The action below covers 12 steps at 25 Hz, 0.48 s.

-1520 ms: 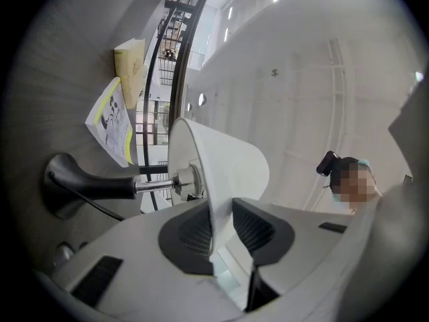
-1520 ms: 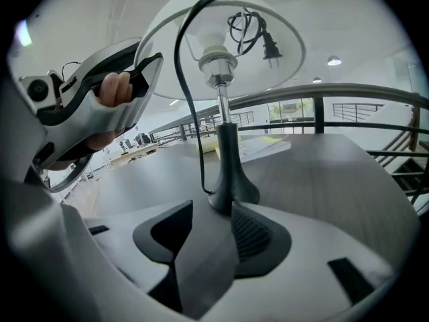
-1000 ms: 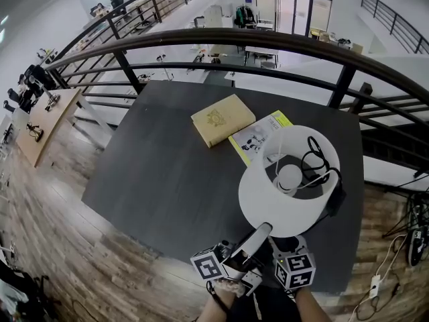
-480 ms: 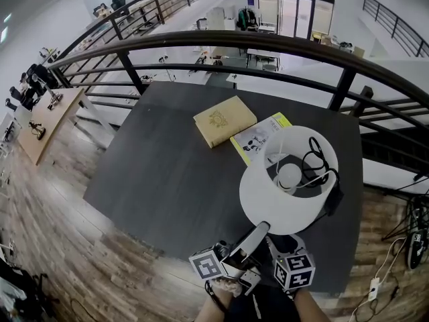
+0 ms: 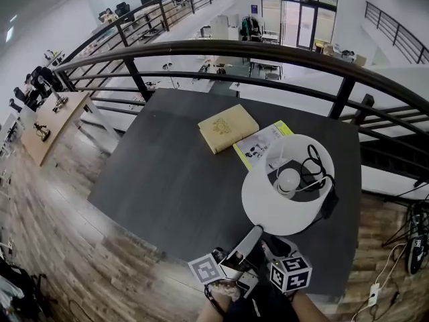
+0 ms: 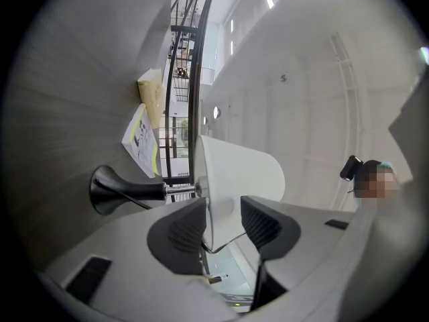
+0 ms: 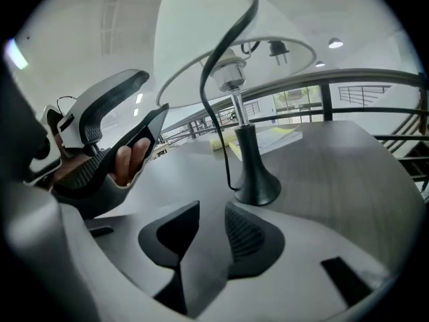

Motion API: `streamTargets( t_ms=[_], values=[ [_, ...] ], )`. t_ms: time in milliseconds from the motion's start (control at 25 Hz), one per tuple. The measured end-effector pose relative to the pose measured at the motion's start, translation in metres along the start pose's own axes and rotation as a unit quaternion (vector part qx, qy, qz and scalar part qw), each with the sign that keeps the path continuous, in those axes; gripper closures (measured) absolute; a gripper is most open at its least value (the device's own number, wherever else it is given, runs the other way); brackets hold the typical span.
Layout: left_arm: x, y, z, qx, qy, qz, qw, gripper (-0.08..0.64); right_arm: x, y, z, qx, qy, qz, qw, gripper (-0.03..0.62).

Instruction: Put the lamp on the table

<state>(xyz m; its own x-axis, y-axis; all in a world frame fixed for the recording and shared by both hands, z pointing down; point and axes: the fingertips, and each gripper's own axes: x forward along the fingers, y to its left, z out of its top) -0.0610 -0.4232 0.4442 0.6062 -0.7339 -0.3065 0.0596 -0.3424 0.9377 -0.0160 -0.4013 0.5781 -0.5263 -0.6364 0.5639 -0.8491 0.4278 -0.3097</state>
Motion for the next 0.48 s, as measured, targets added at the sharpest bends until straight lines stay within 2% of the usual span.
streamTargets(
  t_ms=[120,200,240,280,320,480],
  values=[
    [-0.011,0.007,0.004,0.011,-0.004,0.027,0.9996,0.393,0.001,0.007,0.003,0.006,0.007,0.015,1.0,0.455],
    [-0.024,0.014,0.009,0.02,-0.012,0.053,0.9983,0.393,-0.001,0.013,0.005,0.011,0.013,0.023,1.0,0.497],
    [-0.031,0.019,0.012,0.025,-0.017,0.068,0.9972,0.408,-0.001,0.016,0.006,0.011,0.016,0.025,0.999,0.502],
    [-0.038,0.022,0.015,0.033,-0.021,0.083,0.9958,0.469,-0.001,0.018,0.007,0.008,0.018,0.027,0.999,0.529],
    [-0.044,0.025,0.017,0.045,-0.021,0.096,0.9941,0.497,-0.001,0.02,0.009,0.004,0.02,0.029,0.999,0.55],
    [-0.057,0.029,0.021,0.092,-0.008,0.136,0.9864,0.528,-0.001,0.03,0.014,-0.001,0.023,0.04,0.999,0.572]
  ],
)
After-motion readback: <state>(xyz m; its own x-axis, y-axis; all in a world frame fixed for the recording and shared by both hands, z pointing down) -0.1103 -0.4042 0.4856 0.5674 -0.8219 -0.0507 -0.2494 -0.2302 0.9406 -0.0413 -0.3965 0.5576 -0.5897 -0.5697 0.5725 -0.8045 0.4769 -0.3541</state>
